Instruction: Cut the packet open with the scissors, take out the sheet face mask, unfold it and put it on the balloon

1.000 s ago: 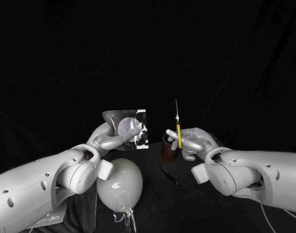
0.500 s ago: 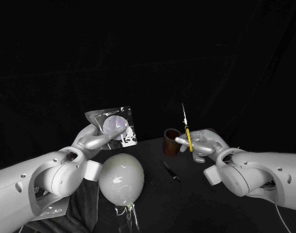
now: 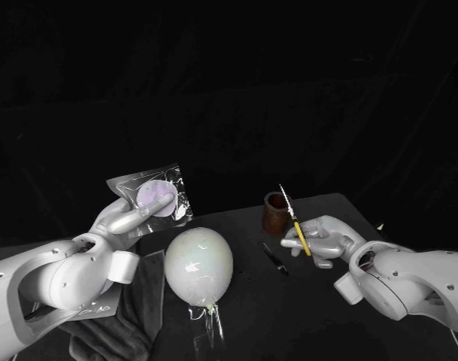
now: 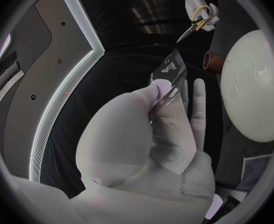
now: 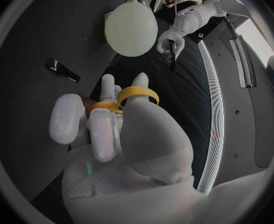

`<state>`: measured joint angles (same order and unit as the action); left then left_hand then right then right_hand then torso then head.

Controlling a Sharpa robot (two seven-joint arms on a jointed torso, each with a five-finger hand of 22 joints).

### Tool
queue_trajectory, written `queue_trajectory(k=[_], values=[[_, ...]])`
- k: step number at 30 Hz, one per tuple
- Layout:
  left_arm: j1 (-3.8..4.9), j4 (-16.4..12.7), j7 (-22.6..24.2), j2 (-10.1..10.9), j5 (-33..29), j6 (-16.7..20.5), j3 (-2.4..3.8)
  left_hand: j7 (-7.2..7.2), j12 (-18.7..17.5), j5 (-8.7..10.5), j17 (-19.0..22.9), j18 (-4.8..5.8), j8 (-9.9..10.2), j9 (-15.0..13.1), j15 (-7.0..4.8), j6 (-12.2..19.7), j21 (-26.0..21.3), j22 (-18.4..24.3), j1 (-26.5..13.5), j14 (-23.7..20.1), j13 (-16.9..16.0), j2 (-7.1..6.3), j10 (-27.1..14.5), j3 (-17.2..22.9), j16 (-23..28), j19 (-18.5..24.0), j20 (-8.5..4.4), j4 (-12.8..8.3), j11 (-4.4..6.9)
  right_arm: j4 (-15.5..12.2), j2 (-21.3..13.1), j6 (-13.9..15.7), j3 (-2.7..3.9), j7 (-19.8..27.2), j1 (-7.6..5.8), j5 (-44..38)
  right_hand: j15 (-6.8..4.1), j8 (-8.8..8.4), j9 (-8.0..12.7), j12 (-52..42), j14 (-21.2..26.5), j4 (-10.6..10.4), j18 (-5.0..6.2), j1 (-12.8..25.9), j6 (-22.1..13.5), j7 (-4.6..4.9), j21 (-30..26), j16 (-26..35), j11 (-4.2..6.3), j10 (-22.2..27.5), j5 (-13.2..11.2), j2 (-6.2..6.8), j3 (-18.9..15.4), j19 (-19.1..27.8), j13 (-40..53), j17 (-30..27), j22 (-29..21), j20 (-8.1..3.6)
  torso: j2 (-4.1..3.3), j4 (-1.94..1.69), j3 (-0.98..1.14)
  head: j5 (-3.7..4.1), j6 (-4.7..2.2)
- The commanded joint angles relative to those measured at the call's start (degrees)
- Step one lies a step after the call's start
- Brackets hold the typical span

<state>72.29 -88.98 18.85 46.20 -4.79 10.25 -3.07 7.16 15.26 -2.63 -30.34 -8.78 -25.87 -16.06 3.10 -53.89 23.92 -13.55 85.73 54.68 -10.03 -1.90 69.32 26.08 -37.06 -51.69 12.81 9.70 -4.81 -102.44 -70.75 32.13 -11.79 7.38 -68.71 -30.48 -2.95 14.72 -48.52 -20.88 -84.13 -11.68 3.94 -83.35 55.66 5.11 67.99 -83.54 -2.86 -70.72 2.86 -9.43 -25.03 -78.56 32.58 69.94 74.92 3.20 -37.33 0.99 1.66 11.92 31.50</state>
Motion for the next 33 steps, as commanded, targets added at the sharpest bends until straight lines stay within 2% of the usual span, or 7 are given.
queue_trajectory(k=[1, 10, 17, 22, 27, 31, 33], values=[[-0.19, -1.87, 0.78, 2.37, -0.96, -1.14, -0.21, 0.12, 0.35, -0.18, 0.01, -1.12, -0.26, -4.38, -0.17, -0.4, 0.4, -0.12, -0.02, -0.42, -0.09, 0.16, 0.16, 0.05, -0.35, 0.53, -0.08, -0.49, 0.44, 1.22, 0.76, -2.92, 0.06, -3.14, 0.52, -5.68, 0.4, -0.3, 0.04, 0.31, -1.41, 0.4, 0.8, -6.31, -0.14, 0.41, -0.3, 0.39, 1.6, -1.24, -0.01, -5.86, -1.58, 0.07, -0.05, -0.08, 7.9, 0.37, 0.06, -0.02, -0.06, -1.39, 0.65], [-1.1, -5.26, 0.25, 9.29, 0.04, -0.63, -1.56, 0.1, 0.55, -0.2, 0.05, -1.13, -0.42, -4.46, -0.26, -0.64, 0.84, -0.42, -0.11, -0.21, -0.18, -0.01, 0.34, 0.06, -0.54, 0.66, -0.07, -0.76, 0.52, 4.44, 3.38, -3.58, 0.04, -6.2, 1.91, -8.14, 0.8, -1.25, 0.36, 1.22, -1.27, -0.01, 0.9, -5.5, -0.45, 0.93, -0.86, 0.59, 1.13, -0.75, -0.04, -4.94, -1.67, 0.33, -0.32, -0.49, 7.71, 0.72, 0.34, -0.57, -0.5, -3.02, 2.22], [-2.73, -6.47, -0.21, 12.54, 0.16, -0.86, -2.57, 0.09, 0.62, -0.2, 0.07, -1.12, -0.47, -4.48, -0.3, -0.73, 1.03, -0.55, -0.2, -0.11, -0.22, -0.06, 0.42, 0.08, -0.62, 0.71, -0.06, -0.82, 0.54, 4.96, 4.19, -2.3, 0.04, -5.77, 2.3, -8.54, 0.83, -1.33, 0.37, 1.3, -1.35, 0.07, 0.81, -5.64, -0.37, 0.89, -0.41, 0.47, 1.14, -0.79, -0.01, -4.98, -1.54, 0.09, -0.33, -0.14, 7.86, 0.78, 0.35, -0.7, -0.52, -4.24, 3.5], [-4.22, -6.6, -0.77, 14.27, 0.19, -0.76, -3.26, 0.1, 0.65, -0.2, 0.08, -1.12, -0.48, -4.49, -0.32, -0.76, 1.12, -0.61, -0.25, -0.06, -0.23, -0.1, 0.45, 0.07, -0.65, 0.74, -0.05, -0.84, 0.55, 4.17, 4.17, -0.04, 0.05, -3.78, 2.39, -7.74, 0.72, -1.4, 0.36, 1.31, -1.6, 0.35, 0.66, -6.12, 0.15, 0.7, 0.53, 0.2, 1.31, -1.31, 0.0, -5.15, -1.42, -0.47, -0.31, 0.54, 8.16, 0.81, 0.41, -0.46, -0.41, -7.68, 4.93], [-5.14, -5.9, -1.31, 15.06, 0.19, -0.3, -4.41, 0.14, 0.65, -0.2, 0.1, -1.13, -0.47, -4.49, -0.33, -0.75, 1.23, -0.68, -0.34, -0.03, -0.23, -0.2, 0.42, 0.04, -0.68, 0.77, -0.05, -0.87, 0.54, 2.52, 3.63, 1.69, 0.09, -1.79, 2.35, -6.46, 0.57, -1.56, 0.39, 1.42, -1.83, 0.71, 0.51, -6.68, 0.5, 0.53, 1.41, -0.01, 1.48, -1.67, 0.03, -5.26, -1.4, -1.01, -0.32, 1.08, 8.44, 0.76, 0.55, -0.49, -0.29, -10.42, 6.12], [-6.36, -4.79, -1.79, 15.26, 0.24, 0.24, -5.04, 0.18, 0.65, -0.2, 0.11, -1.13, -0.46, -4.49, -0.33, -0.73, 1.31, -0.73, -0.39, 0.01, -0.23, -0.26, 0.39, 0.03, -0.71, 0.8, -0.04, -0.88, 0.52, 1.1, 3.24, 2.37, 0.13, -0.84, 2.17, -5.64, 0.55, -1.59, 0.4, 1.44, -1.85, 0.76, 0.48, -6.76, 0.54, 0.51, 1.58, -0.03, 1.5, -1.72, 0.03, -5.26, -1.41, -1.11, -0.32, 1.11, 8.49, 0.75, 0.74, -0.6, -0.29, -13.8, 7.45], [-7.01, -4.2, -2.0, 15.21, 0.27, 0.53, -5.21, 0.18, 0.65, -0.2, 0.11, -1.13, -0.46, -4.49, -0.33, -0.73, 1.31, -0.73, -0.39, 0.01, -0.23, -0.26, 0.39, 0.03, -0.71, 0.8, -0.04, -0.88, 0.52, 0.56, 3.12, 2.51, 0.15, -0.57, 2.07, -5.4, 0.55, -1.61, 0.4, 1.46, -1.86, 0.78, 0.47, -6.79, 0.56, 0.51, 1.59, -0.03, 1.5, -1.73, 0.03, -5.25, -1.42, -1.12, -0.32, 1.09, 8.5, 0.74, 0.81, -0.6, -0.3, -14.74, 7.79]])
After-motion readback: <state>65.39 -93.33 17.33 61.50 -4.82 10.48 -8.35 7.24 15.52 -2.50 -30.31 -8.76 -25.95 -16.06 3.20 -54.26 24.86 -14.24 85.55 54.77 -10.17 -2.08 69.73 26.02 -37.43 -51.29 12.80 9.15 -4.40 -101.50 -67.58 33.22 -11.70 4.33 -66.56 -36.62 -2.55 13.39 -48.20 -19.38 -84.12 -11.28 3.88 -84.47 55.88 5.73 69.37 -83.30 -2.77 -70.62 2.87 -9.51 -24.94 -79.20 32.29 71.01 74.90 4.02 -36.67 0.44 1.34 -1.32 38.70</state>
